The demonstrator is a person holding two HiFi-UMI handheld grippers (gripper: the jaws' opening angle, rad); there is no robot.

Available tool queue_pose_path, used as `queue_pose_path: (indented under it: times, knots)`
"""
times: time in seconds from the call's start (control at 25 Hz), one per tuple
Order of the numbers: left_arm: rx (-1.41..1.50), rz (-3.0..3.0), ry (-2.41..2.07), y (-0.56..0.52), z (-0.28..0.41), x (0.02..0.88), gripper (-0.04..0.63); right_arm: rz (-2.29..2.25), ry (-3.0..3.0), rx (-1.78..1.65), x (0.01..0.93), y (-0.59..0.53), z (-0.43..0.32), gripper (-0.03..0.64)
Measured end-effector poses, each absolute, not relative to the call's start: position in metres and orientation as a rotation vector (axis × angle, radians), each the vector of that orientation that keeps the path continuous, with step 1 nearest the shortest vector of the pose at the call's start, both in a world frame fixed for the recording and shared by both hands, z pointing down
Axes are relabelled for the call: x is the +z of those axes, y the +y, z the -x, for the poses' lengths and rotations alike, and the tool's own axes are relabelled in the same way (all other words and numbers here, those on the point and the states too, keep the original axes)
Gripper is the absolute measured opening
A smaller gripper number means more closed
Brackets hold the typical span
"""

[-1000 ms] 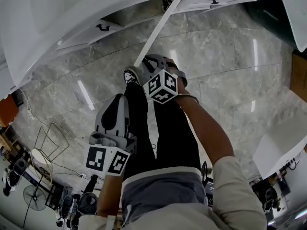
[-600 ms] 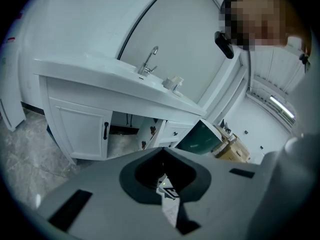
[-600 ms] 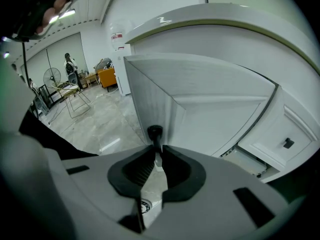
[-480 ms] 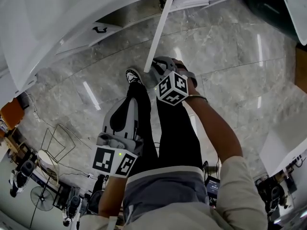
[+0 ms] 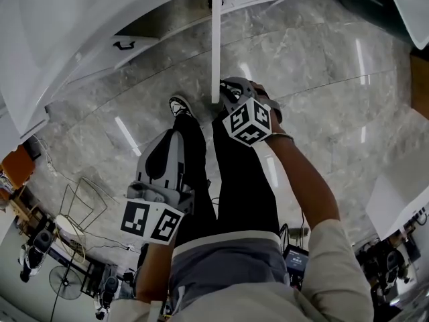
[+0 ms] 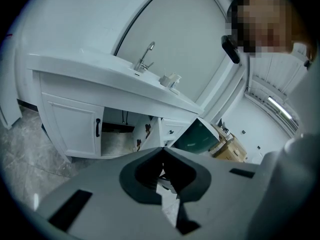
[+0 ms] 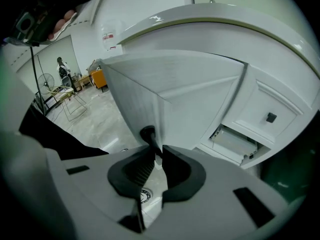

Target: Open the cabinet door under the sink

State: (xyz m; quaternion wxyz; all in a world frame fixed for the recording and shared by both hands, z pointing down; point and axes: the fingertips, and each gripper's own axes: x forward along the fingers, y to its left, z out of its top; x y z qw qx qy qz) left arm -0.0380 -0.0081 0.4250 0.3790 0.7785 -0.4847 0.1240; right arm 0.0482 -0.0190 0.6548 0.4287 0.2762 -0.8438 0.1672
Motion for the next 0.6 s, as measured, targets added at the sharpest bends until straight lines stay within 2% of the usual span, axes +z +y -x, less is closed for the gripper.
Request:
queue_pose_path:
  times: [0.6]
  knots:
    - [0.343,-2.015,-1.17,-0.004,-0.006,0.426,-0.002,-0.806,-2.036,0.469,0.657,-0.023,-0.131,0.046]
